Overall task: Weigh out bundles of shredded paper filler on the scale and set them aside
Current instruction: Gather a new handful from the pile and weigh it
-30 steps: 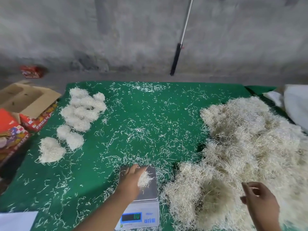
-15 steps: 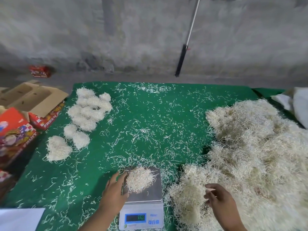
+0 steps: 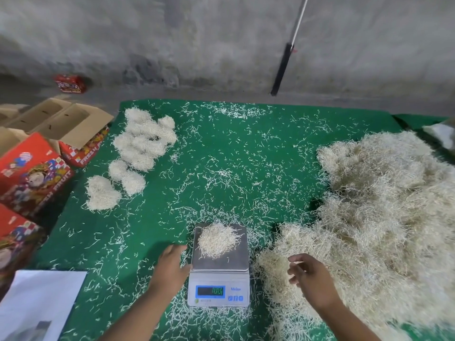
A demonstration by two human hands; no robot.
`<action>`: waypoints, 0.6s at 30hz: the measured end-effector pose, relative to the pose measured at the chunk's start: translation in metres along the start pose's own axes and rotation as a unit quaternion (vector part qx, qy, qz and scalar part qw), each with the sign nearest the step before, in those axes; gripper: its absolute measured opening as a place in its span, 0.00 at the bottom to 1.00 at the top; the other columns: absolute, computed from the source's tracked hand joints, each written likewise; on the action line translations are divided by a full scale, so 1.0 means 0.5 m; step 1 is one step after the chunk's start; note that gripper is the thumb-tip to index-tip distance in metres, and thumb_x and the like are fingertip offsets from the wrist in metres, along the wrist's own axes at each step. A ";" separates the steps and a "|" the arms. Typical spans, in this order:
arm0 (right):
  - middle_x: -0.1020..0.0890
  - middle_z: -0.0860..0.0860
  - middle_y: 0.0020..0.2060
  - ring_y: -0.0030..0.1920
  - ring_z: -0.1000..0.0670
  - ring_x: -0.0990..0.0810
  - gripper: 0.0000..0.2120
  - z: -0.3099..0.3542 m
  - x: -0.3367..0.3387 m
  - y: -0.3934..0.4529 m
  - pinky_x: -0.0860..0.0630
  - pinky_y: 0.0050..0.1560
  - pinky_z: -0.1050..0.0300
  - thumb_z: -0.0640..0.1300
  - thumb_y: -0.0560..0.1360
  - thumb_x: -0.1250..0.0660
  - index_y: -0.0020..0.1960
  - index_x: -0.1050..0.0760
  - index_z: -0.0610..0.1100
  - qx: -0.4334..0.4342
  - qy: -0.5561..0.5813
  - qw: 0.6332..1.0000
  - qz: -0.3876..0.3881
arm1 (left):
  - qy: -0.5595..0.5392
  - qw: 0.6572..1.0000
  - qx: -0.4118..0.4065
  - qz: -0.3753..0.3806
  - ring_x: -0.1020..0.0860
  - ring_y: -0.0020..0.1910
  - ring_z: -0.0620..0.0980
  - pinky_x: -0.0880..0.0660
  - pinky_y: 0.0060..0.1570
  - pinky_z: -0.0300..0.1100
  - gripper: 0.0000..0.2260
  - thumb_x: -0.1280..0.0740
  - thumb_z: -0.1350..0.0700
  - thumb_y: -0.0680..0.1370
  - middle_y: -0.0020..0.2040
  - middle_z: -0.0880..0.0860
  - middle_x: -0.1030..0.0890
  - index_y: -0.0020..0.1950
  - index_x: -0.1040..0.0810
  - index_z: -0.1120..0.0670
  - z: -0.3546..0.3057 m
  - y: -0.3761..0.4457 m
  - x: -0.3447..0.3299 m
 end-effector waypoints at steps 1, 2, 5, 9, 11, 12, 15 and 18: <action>0.12 0.49 0.41 0.38 0.51 0.13 0.08 0.000 -0.002 -0.001 0.16 0.54 0.39 0.37 0.84 0.34 0.53 0.20 0.48 0.000 -0.004 1.000 0.001 | 0.002 1.000 0.003 0.003 0.24 0.67 0.49 0.27 0.71 0.49 0.28 0.26 0.54 0.78 0.74 0.51 0.28 0.77 0.30 0.51 0.001 -0.002 -0.001; 0.12 0.50 0.41 0.38 0.51 0.13 0.08 -0.001 -0.004 -0.002 0.16 0.54 0.39 0.37 0.84 0.34 0.53 0.20 0.48 0.000 -0.005 1.000 0.001 | 0.003 1.000 0.006 0.005 0.23 0.65 0.49 0.26 0.71 0.49 0.28 0.26 0.55 0.78 0.74 0.51 0.28 0.77 0.30 0.51 0.002 -0.005 -0.001; 0.12 0.51 0.43 0.39 0.52 0.13 0.07 0.001 -0.008 -0.009 0.16 0.54 0.40 0.38 0.84 0.34 0.53 0.20 0.48 -0.001 -0.006 1.000 0.009 | -0.008 1.000 0.009 0.007 0.23 0.65 0.51 0.26 0.71 0.52 0.27 0.26 0.55 0.79 0.73 0.53 0.27 0.76 0.29 0.53 0.005 -0.017 -0.003; 0.13 0.49 0.45 0.41 0.49 0.13 0.07 0.004 -0.012 -0.019 0.17 0.55 0.39 0.39 0.85 0.34 0.54 0.20 0.47 -0.013 -0.004 1.000 0.020 | -0.009 1.000 0.024 0.015 0.23 0.66 0.54 0.27 0.71 0.53 0.26 0.27 0.58 0.79 0.73 0.56 0.27 0.76 0.29 0.55 0.014 -0.041 -0.003; 0.13 0.49 0.45 0.42 0.48 0.13 0.06 0.000 -0.015 -0.022 0.17 0.55 0.37 0.39 0.85 0.35 0.54 0.20 0.47 -0.016 -0.006 1.000 0.024 | -0.010 0.999 0.030 0.016 0.20 0.61 0.55 0.24 0.67 0.51 0.26 0.27 0.58 0.79 0.72 0.56 0.26 0.76 0.29 0.55 0.020 -0.049 -0.005; 0.13 0.48 0.45 0.41 0.48 0.13 0.07 -0.003 -0.017 -0.022 0.17 0.55 0.38 0.39 0.85 0.35 0.54 0.20 0.47 -0.017 -0.006 1.000 0.026 | -0.009 0.999 0.030 0.016 0.20 0.60 0.53 0.24 0.67 0.48 0.27 0.27 0.58 0.79 0.72 0.56 0.26 0.77 0.30 0.55 0.022 -0.052 -0.006; 0.13 0.49 0.44 0.41 0.50 0.13 0.06 -0.011 -0.021 -0.023 0.17 0.56 0.39 0.40 0.85 0.35 0.54 0.19 0.47 -0.018 -0.013 0.999 0.031 | 0.003 1.000 0.027 0.012 0.24 0.66 0.52 0.27 0.68 0.46 0.27 0.27 0.57 0.79 0.73 0.55 0.27 0.76 0.29 0.55 0.027 -0.053 -0.007; 0.13 0.50 0.45 0.42 0.50 0.12 0.06 -0.016 -0.023 -0.027 0.17 0.56 0.39 0.40 0.85 0.35 0.54 0.19 0.47 -0.016 -0.021 0.999 0.034 | 0.009 0.999 0.029 0.014 0.24 0.66 0.52 0.25 0.67 0.48 0.27 0.27 0.57 0.79 0.73 0.55 0.27 0.77 0.29 0.54 0.028 -0.050 -0.011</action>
Point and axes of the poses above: each hand's wrist, its own y-axis towards the middle knuckle, its own x-axis out of the back of the hand, z = x × y, the point moved 6 cm from there along y, towards the middle knuckle
